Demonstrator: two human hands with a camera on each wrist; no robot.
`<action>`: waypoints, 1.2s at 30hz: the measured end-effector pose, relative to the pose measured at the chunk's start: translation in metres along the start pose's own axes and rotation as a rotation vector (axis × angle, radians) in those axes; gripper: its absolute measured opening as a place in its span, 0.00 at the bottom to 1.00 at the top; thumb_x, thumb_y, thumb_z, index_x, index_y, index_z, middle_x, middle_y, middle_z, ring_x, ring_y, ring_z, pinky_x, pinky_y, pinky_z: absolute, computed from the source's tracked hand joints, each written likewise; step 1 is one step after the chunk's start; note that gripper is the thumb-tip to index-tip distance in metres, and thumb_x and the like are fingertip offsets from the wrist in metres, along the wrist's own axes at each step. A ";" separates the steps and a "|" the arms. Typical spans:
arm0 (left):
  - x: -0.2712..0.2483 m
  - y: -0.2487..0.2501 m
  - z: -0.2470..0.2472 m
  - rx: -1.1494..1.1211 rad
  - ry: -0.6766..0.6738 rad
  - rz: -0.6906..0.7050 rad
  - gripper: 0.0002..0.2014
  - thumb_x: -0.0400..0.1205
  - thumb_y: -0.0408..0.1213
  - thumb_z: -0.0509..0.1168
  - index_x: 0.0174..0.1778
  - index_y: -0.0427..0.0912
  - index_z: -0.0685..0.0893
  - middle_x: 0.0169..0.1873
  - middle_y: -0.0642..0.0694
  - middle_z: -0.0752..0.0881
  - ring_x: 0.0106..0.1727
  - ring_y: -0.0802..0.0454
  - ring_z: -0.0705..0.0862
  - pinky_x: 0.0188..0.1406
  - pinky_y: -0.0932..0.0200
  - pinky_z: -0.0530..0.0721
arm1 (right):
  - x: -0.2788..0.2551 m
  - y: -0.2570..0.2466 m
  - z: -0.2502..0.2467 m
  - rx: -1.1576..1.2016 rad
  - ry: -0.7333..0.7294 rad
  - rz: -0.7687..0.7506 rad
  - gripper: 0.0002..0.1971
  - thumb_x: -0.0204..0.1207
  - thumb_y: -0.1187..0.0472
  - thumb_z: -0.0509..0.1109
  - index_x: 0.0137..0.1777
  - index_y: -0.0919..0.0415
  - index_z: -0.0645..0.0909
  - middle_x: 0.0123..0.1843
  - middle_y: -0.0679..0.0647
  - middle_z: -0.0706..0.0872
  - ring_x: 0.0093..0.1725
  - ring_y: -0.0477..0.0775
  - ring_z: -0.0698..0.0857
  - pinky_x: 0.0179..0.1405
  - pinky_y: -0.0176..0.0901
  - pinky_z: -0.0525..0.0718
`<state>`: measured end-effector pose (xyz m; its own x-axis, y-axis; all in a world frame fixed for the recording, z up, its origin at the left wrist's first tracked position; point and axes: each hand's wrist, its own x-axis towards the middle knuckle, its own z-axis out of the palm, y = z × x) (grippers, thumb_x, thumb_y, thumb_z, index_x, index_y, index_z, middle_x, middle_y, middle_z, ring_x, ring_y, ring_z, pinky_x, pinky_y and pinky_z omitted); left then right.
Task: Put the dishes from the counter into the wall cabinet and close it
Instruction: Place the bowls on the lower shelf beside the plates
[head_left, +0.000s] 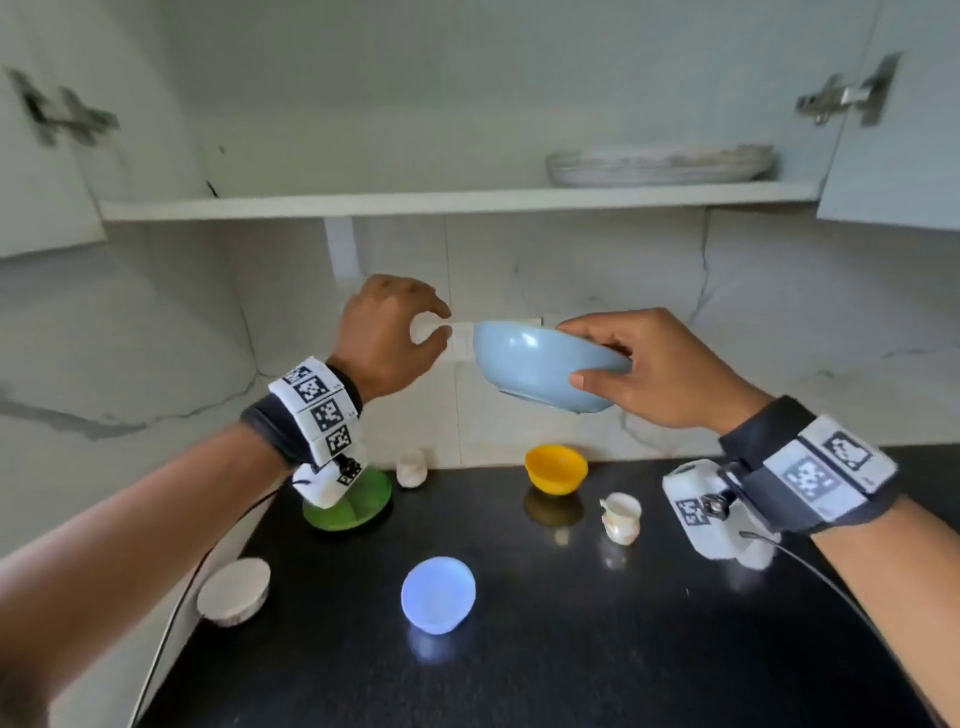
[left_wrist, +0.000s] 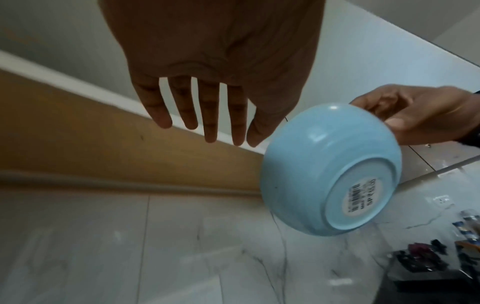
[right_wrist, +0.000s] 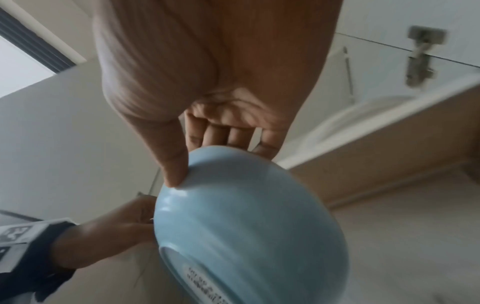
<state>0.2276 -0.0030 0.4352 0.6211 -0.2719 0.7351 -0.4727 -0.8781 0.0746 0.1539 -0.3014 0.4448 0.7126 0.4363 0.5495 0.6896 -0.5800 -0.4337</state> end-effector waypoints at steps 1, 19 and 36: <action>0.015 -0.006 -0.014 0.019 0.039 0.006 0.14 0.77 0.53 0.66 0.52 0.53 0.88 0.59 0.51 0.87 0.65 0.43 0.80 0.63 0.42 0.79 | 0.012 -0.011 -0.012 -0.021 0.007 -0.032 0.21 0.72 0.66 0.78 0.65 0.54 0.85 0.57 0.43 0.89 0.55 0.44 0.87 0.58 0.47 0.84; 0.160 -0.118 -0.076 0.076 -0.363 -0.198 0.49 0.62 0.88 0.37 0.67 0.66 0.81 0.72 0.58 0.80 0.73 0.49 0.77 0.73 0.48 0.71 | 0.261 -0.088 -0.092 -0.449 0.029 -0.182 0.16 0.67 0.61 0.82 0.56 0.53 0.90 0.51 0.44 0.92 0.50 0.41 0.89 0.59 0.47 0.85; 0.164 -0.131 -0.070 0.053 -0.561 -0.219 0.31 0.81 0.72 0.42 0.78 0.68 0.68 0.81 0.56 0.68 0.82 0.46 0.65 0.78 0.48 0.60 | 0.413 -0.016 -0.026 -0.881 -0.255 0.040 0.19 0.69 0.55 0.81 0.60 0.55 0.89 0.54 0.51 0.91 0.49 0.49 0.85 0.48 0.37 0.75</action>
<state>0.3475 0.0945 0.5927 0.9421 -0.2365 0.2378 -0.2742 -0.9515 0.1398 0.4334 -0.1296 0.6968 0.8128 0.4827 0.3262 0.3905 -0.8669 0.3099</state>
